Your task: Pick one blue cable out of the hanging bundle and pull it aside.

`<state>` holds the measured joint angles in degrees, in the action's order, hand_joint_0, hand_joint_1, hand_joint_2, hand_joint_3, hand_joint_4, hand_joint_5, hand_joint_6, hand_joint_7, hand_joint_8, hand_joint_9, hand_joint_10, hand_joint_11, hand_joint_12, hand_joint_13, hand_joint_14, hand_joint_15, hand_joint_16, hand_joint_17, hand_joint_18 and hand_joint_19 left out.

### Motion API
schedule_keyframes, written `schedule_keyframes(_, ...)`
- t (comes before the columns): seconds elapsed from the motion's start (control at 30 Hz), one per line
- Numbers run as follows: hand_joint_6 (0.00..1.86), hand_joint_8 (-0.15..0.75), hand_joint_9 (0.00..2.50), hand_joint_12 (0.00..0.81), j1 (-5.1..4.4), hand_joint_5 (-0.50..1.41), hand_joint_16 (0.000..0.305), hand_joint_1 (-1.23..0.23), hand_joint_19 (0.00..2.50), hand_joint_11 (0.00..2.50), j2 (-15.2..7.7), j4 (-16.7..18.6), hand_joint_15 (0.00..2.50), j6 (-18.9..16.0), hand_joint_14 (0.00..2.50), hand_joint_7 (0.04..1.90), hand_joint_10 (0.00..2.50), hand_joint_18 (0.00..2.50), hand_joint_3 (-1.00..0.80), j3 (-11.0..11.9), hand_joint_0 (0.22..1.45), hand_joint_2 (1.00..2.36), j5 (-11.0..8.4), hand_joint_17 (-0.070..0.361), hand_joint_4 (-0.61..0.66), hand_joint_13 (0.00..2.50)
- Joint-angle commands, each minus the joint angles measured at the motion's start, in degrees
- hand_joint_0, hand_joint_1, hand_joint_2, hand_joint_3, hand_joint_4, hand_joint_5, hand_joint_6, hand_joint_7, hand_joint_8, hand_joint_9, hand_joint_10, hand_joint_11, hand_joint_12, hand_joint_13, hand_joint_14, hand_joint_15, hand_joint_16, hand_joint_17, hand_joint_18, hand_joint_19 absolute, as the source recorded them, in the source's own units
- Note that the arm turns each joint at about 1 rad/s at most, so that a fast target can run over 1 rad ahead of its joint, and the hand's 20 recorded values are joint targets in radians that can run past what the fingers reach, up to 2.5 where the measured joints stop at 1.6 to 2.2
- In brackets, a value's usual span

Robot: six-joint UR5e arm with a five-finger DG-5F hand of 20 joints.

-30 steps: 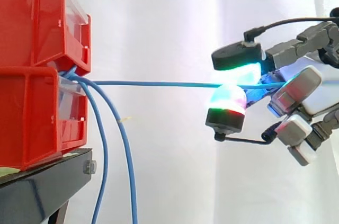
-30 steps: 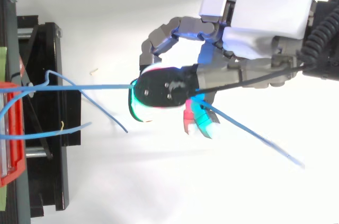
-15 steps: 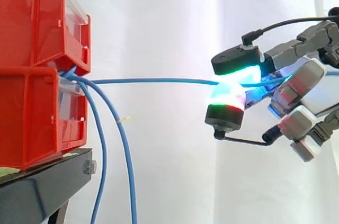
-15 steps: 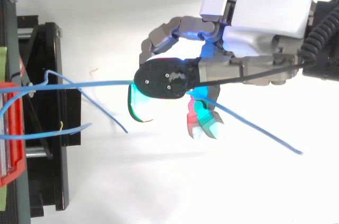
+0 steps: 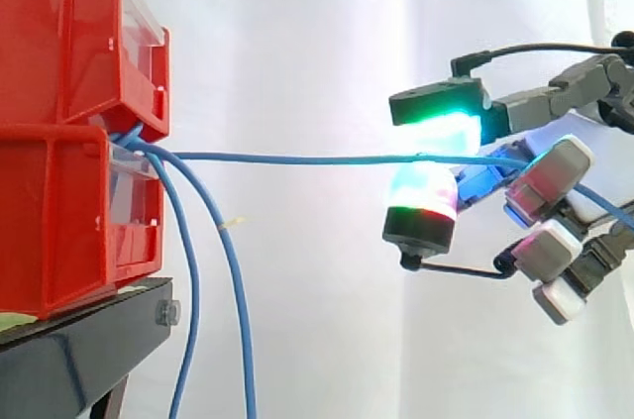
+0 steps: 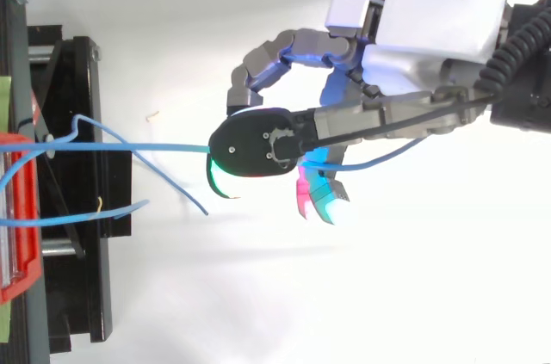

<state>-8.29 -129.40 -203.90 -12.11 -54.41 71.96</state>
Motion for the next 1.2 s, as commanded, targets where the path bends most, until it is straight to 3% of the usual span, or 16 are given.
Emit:
schedule_keyframes(0.0,0.89,0.254,1.48,0.307,0.03,-0.07,0.053,-0.66,0.55,0.84,0.02,0.17,0.70,-0.20,0.03,0.99,0.03,0.89,-0.43,-1.40,0.49,1.00,0.11,0.119,-0.02,1.17)
schedule_keyframes(0.13,0.88,0.254,1.48,0.312,0.03,-0.06,0.054,-0.68,0.54,0.84,-0.07,0.78,0.69,-0.28,0.03,1.01,0.03,0.90,-0.50,-1.92,0.47,1.00,0.11,0.123,-0.02,1.18)
schedule_keyframes(0.67,0.87,0.248,1.48,0.310,0.03,-0.06,0.054,-0.65,0.55,0.82,0.02,0.78,0.69,-0.37,0.03,1.01,0.03,0.88,-0.50,-1.92,0.48,1.00,-0.06,0.121,-0.01,1.17)
schedule_keyframes(1.17,0.87,0.221,1.42,0.279,0.03,-0.07,0.048,-0.78,0.55,0.85,0.02,0.96,0.70,-0.46,0.03,1.10,0.03,0.82,-0.33,-1.84,0.57,1.01,0.20,0.107,-0.02,1.11)
